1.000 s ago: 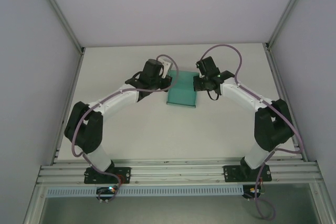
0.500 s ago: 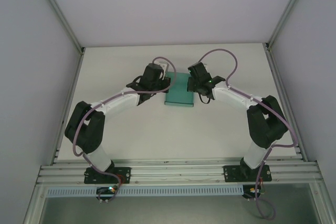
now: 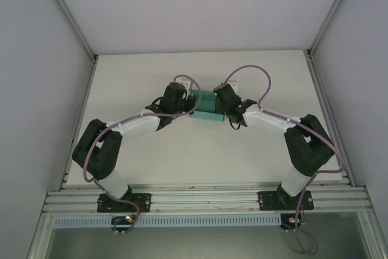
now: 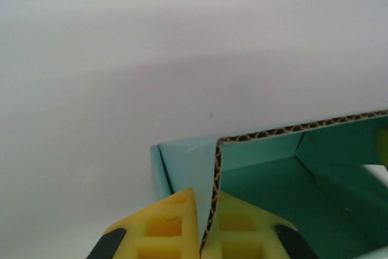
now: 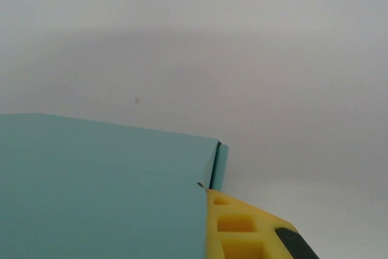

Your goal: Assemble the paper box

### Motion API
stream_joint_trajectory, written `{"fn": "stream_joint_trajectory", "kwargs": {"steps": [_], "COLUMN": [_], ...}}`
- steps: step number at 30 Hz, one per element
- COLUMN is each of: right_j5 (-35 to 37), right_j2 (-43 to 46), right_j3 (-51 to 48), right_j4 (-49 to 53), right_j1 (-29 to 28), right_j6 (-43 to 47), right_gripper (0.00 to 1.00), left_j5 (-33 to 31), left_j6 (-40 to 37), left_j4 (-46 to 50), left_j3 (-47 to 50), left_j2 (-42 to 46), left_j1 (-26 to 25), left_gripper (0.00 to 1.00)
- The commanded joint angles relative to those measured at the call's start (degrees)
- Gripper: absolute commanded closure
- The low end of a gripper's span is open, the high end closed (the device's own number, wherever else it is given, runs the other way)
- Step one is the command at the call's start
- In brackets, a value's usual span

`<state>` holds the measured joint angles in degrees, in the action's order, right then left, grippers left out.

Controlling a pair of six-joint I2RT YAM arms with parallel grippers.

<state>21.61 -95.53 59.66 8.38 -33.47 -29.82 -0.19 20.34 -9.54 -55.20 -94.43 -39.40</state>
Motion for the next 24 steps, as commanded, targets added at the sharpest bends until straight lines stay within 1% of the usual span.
{"fn": "stream_joint_trajectory", "kwargs": {"steps": [1, 5, 6, 8, 10, 11, 13, 15, 18, 19, 20, 21, 24], "right_j5": [-3.6, -0.8, 0.0, 1.3, 3.1, 4.2, 6.6, 8.0, 7.8, 7.9, 7.9, 7.9, 8.4], "right_j2": [3.2, 4.3, 4.2, 4.1, 4.1, 4.0, 4.1, 4.3, 4.4, 4.3, 4.1, 4.0, 3.6], "right_j3": [-3.4, -6.5, -6.9, -8.1, -9.1, -9.4, -9.9, -10.7, -12.7, -13.3, -13.7, -14.2, -15.1], "right_j4": [-7.6, -8.8, -8.7, -9.4, -9.9, -9.6, -7.5, -7.1, -9.1, -9.6, -10.2, -10.7, -11.7], "right_j1": [-2.4, -4.2, -4.7, -5.8, -7.0, -7.6, -8.2, -8.7, -9.4, -9.5, -9.7, -10.0, -10.6], "right_j6": [2.4, 4.4, 4.6, 5.6, 6.7, 6.9, 5.7, 5.2, 5.9, 6.0, 6.2, 6.5, 7.3], "right_gripper": [1.00, 1.00, 1.00, 1.00, 1.00, 1.00, 1.00, 1.00, 1.00, 1.00, 1.00, 1.00, 0.99], "left_j5": [6.7, 7.3, 7.4, 7.0, 6.8, 6.5, 7.3, 8.2, 9.6, 9.2, 8.6, 8.1, 6.1], "left_j6": [-2.0, -1.7, -1.7, -1.3, -1.3, -1.3, -2.2, -2.0, -1.5, -1.0, -0.9, -0.9, -0.2], "left_j4": [-1.5, -2.7, -3.2, -3.5, -2.4, -1.7, 0.0, 0.7, 2.5, 3.6, 5.4, 7.6, 13.8], "left_j3": [4.0, 6.0, 6.4, 6.9, 7.1, 7.2, 7.6, 8.5, 9.3, 9.4, 9.2, 8.8, 7.5], "left_j2": [1.6, 3.1, 3.6, 4.6, 6.0, 6.7, 8.4, 10.5, 14.0, 15.0, 16.1, 17.4, 21.1], "left_j1": [-2.5, -3.2, -3.3, -3.5, -3.7, -3.7, -3.9, -4.0, -4.0, -3.9, -4.0, -4.0, -4.0], "left_gripper": [1.00, 1.00, 0.98, 0.88, 0.71, 0.67, 0.52, 0.41, 0.25, 0.18, 0.05, 0.00, 0.00]}}
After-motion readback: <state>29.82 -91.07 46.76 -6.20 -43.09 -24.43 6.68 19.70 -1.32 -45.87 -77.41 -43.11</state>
